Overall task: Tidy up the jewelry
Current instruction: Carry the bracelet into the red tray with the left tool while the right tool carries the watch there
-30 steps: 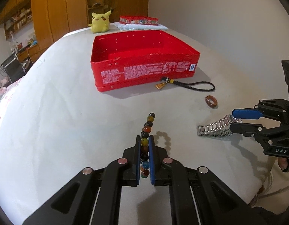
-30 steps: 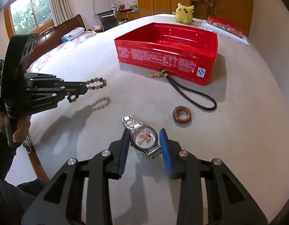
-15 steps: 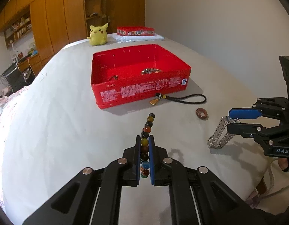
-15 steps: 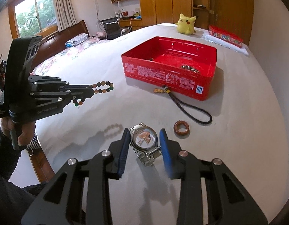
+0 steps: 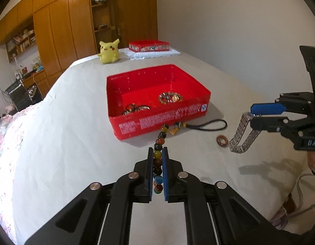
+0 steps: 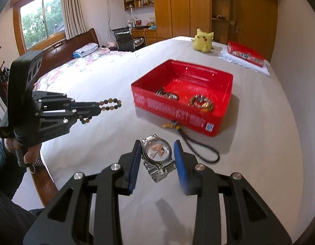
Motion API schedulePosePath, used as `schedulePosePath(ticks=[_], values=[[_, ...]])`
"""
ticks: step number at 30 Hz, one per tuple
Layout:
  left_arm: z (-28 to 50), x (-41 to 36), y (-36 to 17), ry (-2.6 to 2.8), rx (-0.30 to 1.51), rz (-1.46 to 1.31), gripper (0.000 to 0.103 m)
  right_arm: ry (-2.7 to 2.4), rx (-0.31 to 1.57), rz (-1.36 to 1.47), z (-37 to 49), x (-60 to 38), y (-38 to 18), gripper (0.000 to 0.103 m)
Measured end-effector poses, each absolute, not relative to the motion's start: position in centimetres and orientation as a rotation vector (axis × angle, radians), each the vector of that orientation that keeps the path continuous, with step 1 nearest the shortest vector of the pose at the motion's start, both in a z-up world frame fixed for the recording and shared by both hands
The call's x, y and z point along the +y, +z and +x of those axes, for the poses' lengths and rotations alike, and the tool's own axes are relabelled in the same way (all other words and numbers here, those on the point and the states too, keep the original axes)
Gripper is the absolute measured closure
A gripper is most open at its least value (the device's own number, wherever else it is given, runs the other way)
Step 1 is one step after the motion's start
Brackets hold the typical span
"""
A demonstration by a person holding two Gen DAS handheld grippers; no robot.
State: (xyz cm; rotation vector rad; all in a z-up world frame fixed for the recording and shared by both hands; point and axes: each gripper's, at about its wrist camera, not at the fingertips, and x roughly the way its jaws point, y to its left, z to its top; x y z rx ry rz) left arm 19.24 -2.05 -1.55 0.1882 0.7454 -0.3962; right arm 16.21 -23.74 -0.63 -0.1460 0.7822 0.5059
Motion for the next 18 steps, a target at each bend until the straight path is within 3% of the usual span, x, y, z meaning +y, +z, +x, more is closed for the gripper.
schedulePosePath(ticks=[18], values=[[26.2,-2.8,1.8,-0.399,0.699,0.227,0.096,0.512,0.766,-0.138,24.0,-24.3,3.3,0.072]])
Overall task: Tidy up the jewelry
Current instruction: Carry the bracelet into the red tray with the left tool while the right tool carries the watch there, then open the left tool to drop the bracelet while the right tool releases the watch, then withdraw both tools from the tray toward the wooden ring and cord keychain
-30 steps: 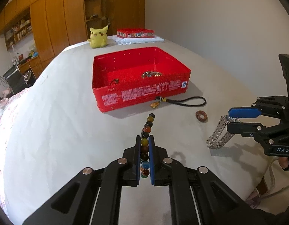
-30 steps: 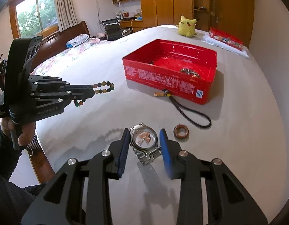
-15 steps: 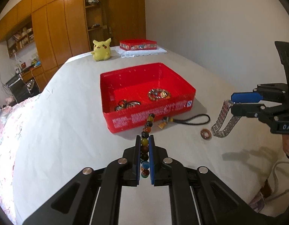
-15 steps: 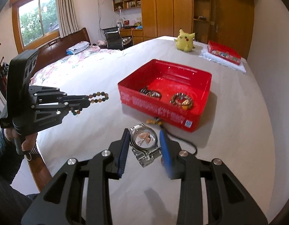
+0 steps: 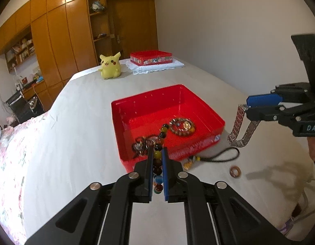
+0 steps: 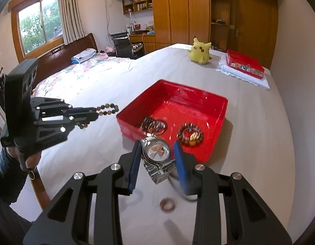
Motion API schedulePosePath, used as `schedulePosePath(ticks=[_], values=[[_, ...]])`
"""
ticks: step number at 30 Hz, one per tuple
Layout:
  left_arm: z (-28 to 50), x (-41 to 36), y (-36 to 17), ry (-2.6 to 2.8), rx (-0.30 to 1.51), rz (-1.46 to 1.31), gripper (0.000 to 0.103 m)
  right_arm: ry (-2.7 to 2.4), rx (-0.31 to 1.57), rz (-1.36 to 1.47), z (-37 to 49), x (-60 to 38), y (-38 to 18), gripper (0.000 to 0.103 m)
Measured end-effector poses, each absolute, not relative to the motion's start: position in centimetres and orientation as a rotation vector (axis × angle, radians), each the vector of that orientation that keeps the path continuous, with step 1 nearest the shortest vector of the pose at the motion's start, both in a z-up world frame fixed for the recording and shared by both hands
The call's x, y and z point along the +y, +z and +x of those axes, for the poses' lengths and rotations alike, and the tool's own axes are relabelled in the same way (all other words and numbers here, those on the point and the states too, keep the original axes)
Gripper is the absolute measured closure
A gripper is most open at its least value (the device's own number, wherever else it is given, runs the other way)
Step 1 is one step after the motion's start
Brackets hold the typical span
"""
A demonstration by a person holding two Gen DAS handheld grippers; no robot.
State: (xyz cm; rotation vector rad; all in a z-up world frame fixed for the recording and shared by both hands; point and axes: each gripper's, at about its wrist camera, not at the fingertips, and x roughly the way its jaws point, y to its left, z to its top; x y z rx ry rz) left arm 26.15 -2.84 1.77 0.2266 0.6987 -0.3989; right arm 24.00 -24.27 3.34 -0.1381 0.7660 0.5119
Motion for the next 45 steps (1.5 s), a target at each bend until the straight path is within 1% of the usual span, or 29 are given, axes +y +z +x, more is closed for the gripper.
schedulePosePath(ticks=[5,9,18,22,26,32,35,36,37,38,39,45], values=[[29.4,-3.4,2.0,-0.404,0.707,0.225,0.096,0.508,0.769,-0.126,27.5,-24.1,4.2,0.072],[32.2,-4.0,1.5,-0.419,0.735,0.216,0.096,0.490,0.796,-0.132,30.5,-23.7,3.7,0.072],[38.2,-5.8,-2.0,-0.430,0.834,0.209,0.096,0.435,0.906,-0.115,37.9,-22.6,-1.2,0.072],[40.9,-6.8,-5.2,-0.421,0.913,0.212,0.096,0.419,0.976,-0.105,40.7,-21.8,-4.2,0.072],[42.3,-7.0,-7.7,-0.413,0.975,0.210,0.096,0.408,1.015,-0.142,41.8,-20.8,-6.4,0.072],[42.7,-7.1,-8.9,-0.405,1.000,0.208,0.096,0.400,1.035,-0.191,42.1,-19.9,-7.7,0.071],[42.6,-7.2,-9.1,-0.404,1.003,0.211,0.092,0.400,1.041,-0.201,42.2,-19.9,-8.0,0.070],[42.7,-7.3,-9.1,-0.404,1.002,0.213,0.084,0.400,1.039,-0.199,42.2,-19.9,-8.0,0.070],[42.5,-7.3,-9.0,-0.401,0.996,0.214,0.081,0.398,1.034,-0.194,42.1,-20.0,-7.8,0.069],[42.2,-7.2,-8.9,-0.400,0.992,0.215,0.074,0.397,1.031,-0.189,42.1,-20.1,-7.7,0.067],[41.9,-7.1,-8.6,-0.398,0.985,0.213,0.071,0.394,1.026,-0.184,41.9,-20.3,-7.5,0.066],[40.0,-5.6,-6.7,-0.380,0.940,0.193,0.069,0.391,0.976,-0.142,40.1,-22.2,-5.2,0.064]])
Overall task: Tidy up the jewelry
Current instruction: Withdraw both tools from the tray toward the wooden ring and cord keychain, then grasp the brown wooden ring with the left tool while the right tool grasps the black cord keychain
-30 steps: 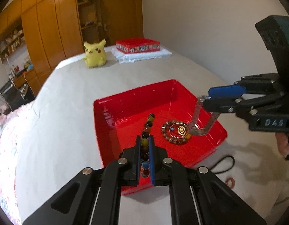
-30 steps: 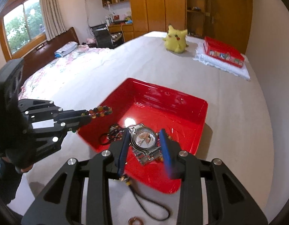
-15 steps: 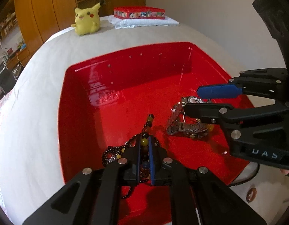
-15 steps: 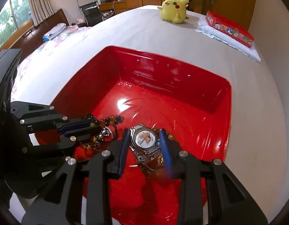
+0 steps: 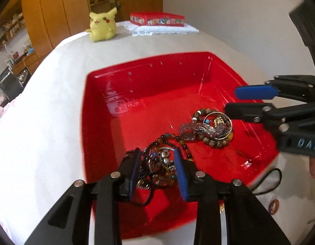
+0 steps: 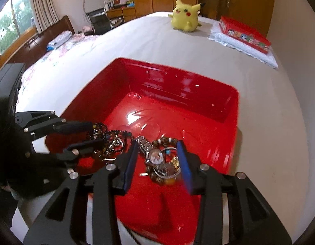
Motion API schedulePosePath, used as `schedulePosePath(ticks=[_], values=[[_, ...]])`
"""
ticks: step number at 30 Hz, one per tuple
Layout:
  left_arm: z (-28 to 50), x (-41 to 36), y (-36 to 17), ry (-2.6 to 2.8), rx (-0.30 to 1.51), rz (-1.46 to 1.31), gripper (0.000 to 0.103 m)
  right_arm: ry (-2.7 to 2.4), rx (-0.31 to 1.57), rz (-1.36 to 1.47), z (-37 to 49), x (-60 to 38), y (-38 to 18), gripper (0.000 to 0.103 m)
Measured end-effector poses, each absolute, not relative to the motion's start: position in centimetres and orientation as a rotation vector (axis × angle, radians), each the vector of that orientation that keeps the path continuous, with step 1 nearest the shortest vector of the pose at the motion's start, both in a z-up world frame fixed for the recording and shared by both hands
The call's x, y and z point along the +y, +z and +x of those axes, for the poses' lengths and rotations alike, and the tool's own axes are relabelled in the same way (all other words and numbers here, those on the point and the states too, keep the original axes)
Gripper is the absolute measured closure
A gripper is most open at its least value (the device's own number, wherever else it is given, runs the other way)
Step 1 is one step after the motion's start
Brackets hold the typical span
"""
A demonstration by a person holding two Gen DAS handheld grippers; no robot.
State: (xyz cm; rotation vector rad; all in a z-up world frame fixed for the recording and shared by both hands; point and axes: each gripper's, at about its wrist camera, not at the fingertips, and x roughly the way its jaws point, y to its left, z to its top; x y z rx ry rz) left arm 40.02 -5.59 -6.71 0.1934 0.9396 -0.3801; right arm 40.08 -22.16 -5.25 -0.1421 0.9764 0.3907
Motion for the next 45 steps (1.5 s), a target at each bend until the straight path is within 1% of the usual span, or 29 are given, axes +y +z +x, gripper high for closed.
schedulePosePath(ticks=[5,9,13,17,21,26,28,29,35,45], values=[[36.6,-4.8,-4.7,-0.396,0.883,0.171,0.063,0.395,0.919,-0.086,36.3,-24.8,-3.1,0.062],[32.0,-6.0,-4.2,-0.468,0.857,0.162,0.062,0.391,0.881,-0.034,32.9,-27.1,-2.3,0.059],[28.3,-8.9,-5.9,-0.554,0.888,0.158,0.062,0.370,0.869,0.016,29.8,-29.7,-2.9,0.059],[25.3,-13.6,-8.6,-0.658,0.951,0.185,0.062,0.348,0.883,0.036,27.8,-31.0,-4.1,0.059],[24.4,-16.4,-10.4,-0.671,0.983,0.211,0.062,0.344,0.884,0.052,26.7,-31.9,-4.5,0.059],[24.7,-17.8,-11.2,-0.645,0.990,0.233,0.062,0.355,0.885,0.054,26.3,-32.0,-4.9,0.059],[24.8,-18.1,-11.4,-0.617,0.987,0.243,0.066,0.360,0.884,0.057,26.3,-32.1,-4.9,0.059],[24.9,-18.2,-11.5,-0.601,0.982,0.249,0.073,0.361,0.884,0.058,26.3,-32.1,-5.0,0.059],[24.1,-17.2,-11.3,-0.586,0.967,0.224,0.073,0.365,0.888,0.064,26.5,-32.2,-5.4,0.059],[24.8,-10.4,-9.2,-0.479,0.942,0.133,0.073,0.427,0.947,-0.039,26.5,-28.5,-8.1,0.060]])
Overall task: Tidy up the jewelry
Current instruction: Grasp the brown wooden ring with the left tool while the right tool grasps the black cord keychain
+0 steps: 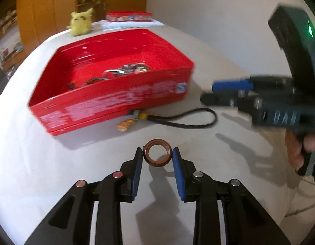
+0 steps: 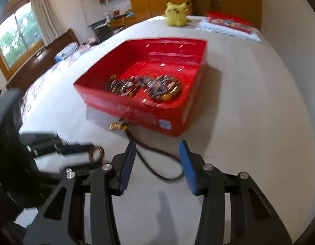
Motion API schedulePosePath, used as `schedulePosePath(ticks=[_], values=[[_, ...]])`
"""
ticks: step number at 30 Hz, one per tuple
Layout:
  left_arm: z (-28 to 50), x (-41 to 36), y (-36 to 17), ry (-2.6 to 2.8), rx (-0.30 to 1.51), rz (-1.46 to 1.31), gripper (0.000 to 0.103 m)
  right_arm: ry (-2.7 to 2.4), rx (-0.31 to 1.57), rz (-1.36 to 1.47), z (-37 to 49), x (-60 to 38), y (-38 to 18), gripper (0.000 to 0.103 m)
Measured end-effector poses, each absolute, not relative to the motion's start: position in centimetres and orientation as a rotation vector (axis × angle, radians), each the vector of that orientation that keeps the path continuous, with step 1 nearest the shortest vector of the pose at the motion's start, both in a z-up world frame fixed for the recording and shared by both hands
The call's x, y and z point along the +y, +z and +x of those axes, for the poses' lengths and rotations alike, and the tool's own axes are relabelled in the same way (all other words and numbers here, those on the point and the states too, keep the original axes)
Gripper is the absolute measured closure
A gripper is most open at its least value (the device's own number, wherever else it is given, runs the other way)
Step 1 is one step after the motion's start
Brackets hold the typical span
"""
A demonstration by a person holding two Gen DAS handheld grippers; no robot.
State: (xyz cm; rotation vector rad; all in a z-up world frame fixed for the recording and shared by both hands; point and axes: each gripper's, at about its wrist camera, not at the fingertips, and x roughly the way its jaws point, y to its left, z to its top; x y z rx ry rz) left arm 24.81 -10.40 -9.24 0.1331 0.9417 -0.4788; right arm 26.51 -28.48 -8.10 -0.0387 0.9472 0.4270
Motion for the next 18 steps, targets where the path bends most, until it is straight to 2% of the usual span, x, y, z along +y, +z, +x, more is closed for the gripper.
schedulePosePath(ticks=[18], values=[[27.0,-7.8,-9.7,-0.448,0.943,0.103,0.073,0.453,1.015,-0.241,28.8,-22.3,-12.6,0.059]])
